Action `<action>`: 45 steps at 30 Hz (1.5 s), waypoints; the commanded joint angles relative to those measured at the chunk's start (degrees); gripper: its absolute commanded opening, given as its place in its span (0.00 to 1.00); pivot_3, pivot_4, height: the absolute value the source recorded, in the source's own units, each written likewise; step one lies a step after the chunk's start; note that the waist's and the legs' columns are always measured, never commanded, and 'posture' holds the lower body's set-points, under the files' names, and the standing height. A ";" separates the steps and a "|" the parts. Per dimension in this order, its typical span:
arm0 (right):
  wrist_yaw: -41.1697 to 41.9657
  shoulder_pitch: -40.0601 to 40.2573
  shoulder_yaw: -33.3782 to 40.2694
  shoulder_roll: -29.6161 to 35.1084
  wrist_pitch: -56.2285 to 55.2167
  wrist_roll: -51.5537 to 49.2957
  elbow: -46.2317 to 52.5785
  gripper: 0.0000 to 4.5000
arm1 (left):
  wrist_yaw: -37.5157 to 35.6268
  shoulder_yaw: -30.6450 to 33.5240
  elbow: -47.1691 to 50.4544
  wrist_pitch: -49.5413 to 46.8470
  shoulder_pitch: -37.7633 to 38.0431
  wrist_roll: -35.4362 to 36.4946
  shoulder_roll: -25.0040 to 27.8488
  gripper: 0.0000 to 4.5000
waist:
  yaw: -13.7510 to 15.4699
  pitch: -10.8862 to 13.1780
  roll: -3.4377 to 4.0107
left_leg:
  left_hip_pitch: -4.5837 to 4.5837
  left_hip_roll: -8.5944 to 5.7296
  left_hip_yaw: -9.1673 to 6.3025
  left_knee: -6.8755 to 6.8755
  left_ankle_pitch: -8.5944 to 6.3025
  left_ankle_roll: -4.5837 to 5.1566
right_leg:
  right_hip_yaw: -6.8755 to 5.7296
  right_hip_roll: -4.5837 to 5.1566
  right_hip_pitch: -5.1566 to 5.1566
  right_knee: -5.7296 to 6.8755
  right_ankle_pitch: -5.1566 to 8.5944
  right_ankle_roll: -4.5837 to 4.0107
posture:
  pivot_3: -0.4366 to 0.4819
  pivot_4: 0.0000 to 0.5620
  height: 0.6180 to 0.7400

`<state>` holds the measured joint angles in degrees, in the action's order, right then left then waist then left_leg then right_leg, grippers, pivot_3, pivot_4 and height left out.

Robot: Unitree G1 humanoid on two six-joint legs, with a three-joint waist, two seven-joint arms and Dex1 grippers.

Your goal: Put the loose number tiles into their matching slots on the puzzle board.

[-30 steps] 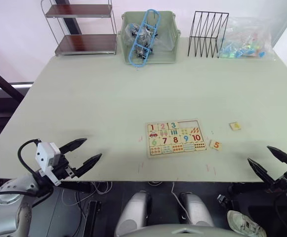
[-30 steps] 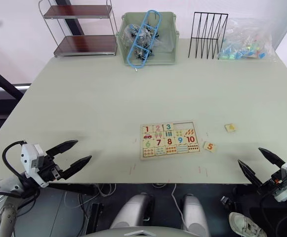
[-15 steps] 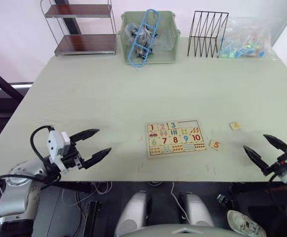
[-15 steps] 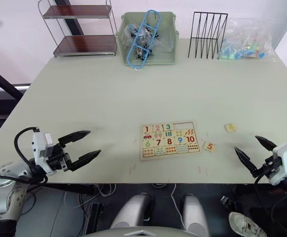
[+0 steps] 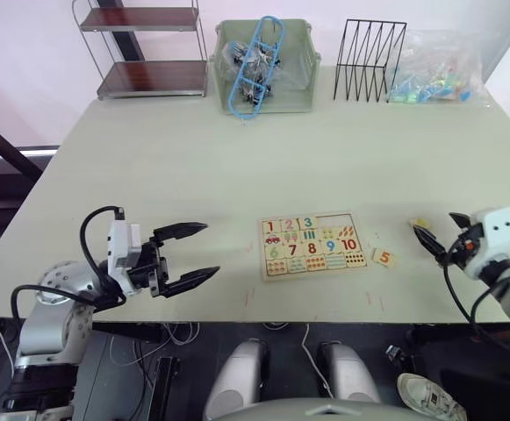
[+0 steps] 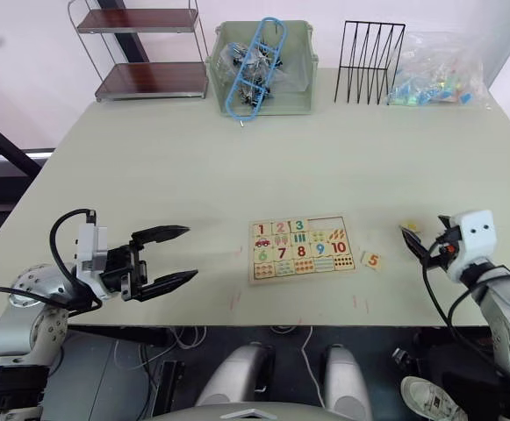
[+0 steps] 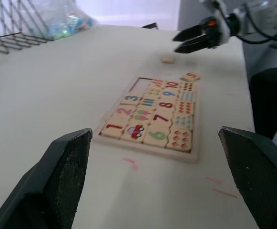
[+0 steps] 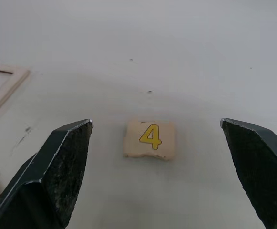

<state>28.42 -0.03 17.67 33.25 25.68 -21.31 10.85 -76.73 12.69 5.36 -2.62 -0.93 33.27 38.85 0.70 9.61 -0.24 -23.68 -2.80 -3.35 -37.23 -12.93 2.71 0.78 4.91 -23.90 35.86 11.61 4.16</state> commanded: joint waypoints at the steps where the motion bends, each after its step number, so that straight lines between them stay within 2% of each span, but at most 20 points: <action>1: -3.04 -2.97 -1.30 0.24 5.35 0.88 1.11 1.00 | -2.95 -0.80 -0.18 -0.20 -2.50 1.57 1.20 1.00 | 0.00 0.00 0.00 | 0.00 0.00 0.00 0.00 0.00 0.00 | 0.00 -0.01 0.00 0.00 0.00 0.00 | 0.48 0.27 1.00; 13: -4.91 -8.24 -3.85 0.06 13.46 1.66 -3.57 1.00 | -6.75 -2.45 -2.31 -0.46 -7.20 1.08 1.60 1.00 | -0.14 0.00 0.00 | 0.00 -0.02 0.01 0.00 0.00 0.01 | -0.01 -0.04 0.00 0.00 -0.07 0.13 | 0.48 0.27 1.00; 16: -4.82 -8.28 -4.08 -0.06 14.25 1.82 -3.89 0.82 | -7.04 -2.32 -2.35 -0.48 -7.39 1.09 1.65 1.00 | -0.15 0.00 0.00 | 0.00 -0.02 0.00 -0.01 0.00 0.01 | -0.02 -0.05 0.02 0.00 -0.14 0.25 | 0.48 0.27 1.00; 20: -4.76 -8.32 -4.08 -0.51 13.78 2.02 -4.20 0.35 | -7.32 -2.15 -2.38 -0.31 -7.29 0.97 1.66 1.00 | -0.09 -0.01 -0.02 | 0.01 -0.01 0.00 -0.01 0.01 0.01 | -0.02 -0.06 0.03 0.00 -0.14 0.25 | 0.48 0.27 1.00; 21: -4.79 -8.18 -4.12 -0.55 13.74 2.15 -4.13 0.31 | -7.35 -2.13 -2.38 -0.28 -7.25 0.96 1.66 1.00 | -0.08 -0.01 -0.02 | 0.01 -0.01 -0.01 -0.03 0.00 0.01 | -0.03 -0.06 0.05 0.00 -0.14 0.25 | 0.48 0.27 1.00; 28: -8.78 -4.47 -1.20 -3.36 17.73 0.50 3.22 0.31 | -7.06 -1.86 -1.35 -0.30 -6.40 1.26 1.52 1.00 | 0.01 -0.01 -0.02 | 0.00 -0.01 -0.05 -0.03 0.00 0.01 | -0.05 -0.05 0.05 0.00 -0.14 0.25 | 0.48 0.27 1.00; 37: -20.27 2.02 -2.33 -12.28 27.67 1.05 20.68 0.31 | -8.72 -2.57 -2.44 -0.13 -7.16 0.99 1.77 1.00 | -0.08 -0.01 -0.01 | 0.00 0.01 -0.08 -0.03 0.00 0.01 | -0.06 -0.08 0.03 0.02 -0.14 0.25 | 0.48 0.27 1.00; 45: -25.87 5.84 -2.12 -16.52 34.47 2.18 28.53 0.31 | -9.69 -3.26 -3.73 0.32 -8.40 0.76 1.50 1.00 | -0.02 -0.02 -0.01 | -0.01 0.00 -0.08 -0.03 0.00 0.01 | -0.07 -0.08 0.02 0.01 -0.13 0.25 | 0.48 0.27 1.00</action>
<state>3.28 4.79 15.06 17.13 58.76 -19.35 37.40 -86.02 8.89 1.47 -3.05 -8.69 33.72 39.90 0.68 9.59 -0.25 -23.68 -2.81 -3.44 -37.25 -12.93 2.71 0.71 4.83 -23.88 35.87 11.48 4.41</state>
